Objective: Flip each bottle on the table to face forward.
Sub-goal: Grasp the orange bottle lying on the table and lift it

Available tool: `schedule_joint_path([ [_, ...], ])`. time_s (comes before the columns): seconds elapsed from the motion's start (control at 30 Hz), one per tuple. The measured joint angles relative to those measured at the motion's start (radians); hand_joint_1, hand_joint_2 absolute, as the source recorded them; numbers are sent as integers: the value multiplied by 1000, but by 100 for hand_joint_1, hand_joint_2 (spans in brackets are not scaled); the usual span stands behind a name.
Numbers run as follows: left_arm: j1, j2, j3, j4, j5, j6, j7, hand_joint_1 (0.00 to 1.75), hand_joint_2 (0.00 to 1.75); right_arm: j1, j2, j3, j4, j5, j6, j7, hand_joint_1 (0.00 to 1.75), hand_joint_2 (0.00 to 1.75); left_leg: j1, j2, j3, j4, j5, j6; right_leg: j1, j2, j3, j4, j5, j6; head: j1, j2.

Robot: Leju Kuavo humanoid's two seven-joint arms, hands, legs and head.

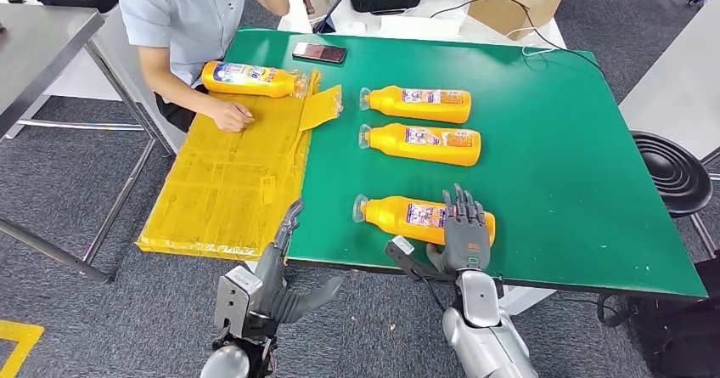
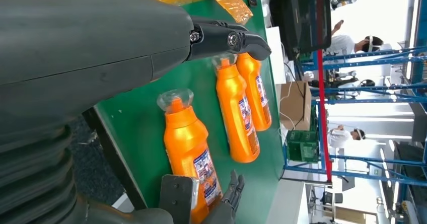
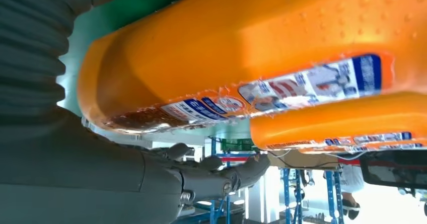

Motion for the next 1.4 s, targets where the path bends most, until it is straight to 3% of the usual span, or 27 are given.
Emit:
schedule_joint_path([
  [0.17,6,-1,10,-10,-7,-8,9,0,175,13,-6,13,-28,-29,35,6,0,175,0,0,1,0,0,0,0,0,1,0,0,0,0,0],
  [0.37,-2,-5,15,-7,-5,-23,15,0,175,-15,-10,11,18,-123,44,-43,0,175,0,1,4,0,0,0,0,0,3,0,0,0,0,0],
  [0.4,-6,-6,16,-5,-3,-26,16,0,175,-23,-11,10,34,-136,47,-49,11,175,0,1,5,0,0,0,0,1,4,0,0,0,0,0],
  [0.5,-17,-8,17,1,1,-32,18,0,175,-50,-11,8,82,-158,54,-60,119,175,0,3,9,0,-1,0,0,1,7,-1,0,0,0,0],
  [0.53,-20,-8,17,3,1,-33,18,0,175,-57,-11,8,97,-161,57,-62,147,175,0,3,10,0,-1,0,0,1,8,-1,0,0,0,0],
  [0.6,-25,-9,17,8,2,-34,18,0,175,-72,-12,8,126,-162,66,-57,160,175,0,4,12,0,-1,0,0,1,10,-1,0,-1,0,0],
  [0.7,-33,-9,17,15,5,-35,19,0,175,-94,-16,6,166,-164,78,-41,168,175,0,5,16,0,-2,0,0,1,8,-1,-1,-1,0,0],
  [0.83,-39,-9,17,21,15,-35,24,0,175,-118,-28,-4,211,-164,81,-11,160,175,0,4,20,0,-3,1,0,1,8,-2,-2,-2,0,0],
  [1.03,-49,-9,17,43,52,-40,43,0,175,-145,-45,-12,266,-164,91,4,172,175,0,3,25,0,-4,3,0,1,14,-6,-3,-2,0,0],
  [1.4,-67,-8,18,63,97,-45,26,0,175,-159,-48,-97,294,-342,128,-222,173,175,1,4,36,-1,-7,6,1,1,29,-13,-5,2,1,0],
])
